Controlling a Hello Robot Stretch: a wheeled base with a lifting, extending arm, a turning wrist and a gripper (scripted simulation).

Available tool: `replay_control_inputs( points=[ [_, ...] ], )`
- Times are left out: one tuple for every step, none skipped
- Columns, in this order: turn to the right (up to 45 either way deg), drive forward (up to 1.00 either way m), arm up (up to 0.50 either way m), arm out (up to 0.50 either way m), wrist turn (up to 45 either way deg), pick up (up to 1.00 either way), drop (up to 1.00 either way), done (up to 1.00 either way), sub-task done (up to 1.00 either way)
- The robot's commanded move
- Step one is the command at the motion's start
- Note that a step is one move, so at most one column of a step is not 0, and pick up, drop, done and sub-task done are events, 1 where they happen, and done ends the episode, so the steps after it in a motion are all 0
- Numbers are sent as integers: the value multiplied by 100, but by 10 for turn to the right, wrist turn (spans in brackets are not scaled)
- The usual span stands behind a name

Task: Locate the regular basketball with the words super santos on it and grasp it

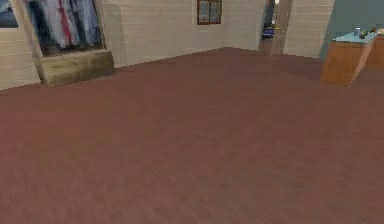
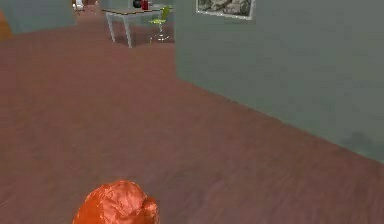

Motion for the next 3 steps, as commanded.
replay_control_inputs(
  points=[
    [-450, 0, 0, 0, 0, 0, 0, 0, 0],
    [-120, 0, 0, 0, 0, 0, 0, 0, 0],
    [-30, 0, 0, 0, 0, 0, 0, 0, 0]
  ],
)
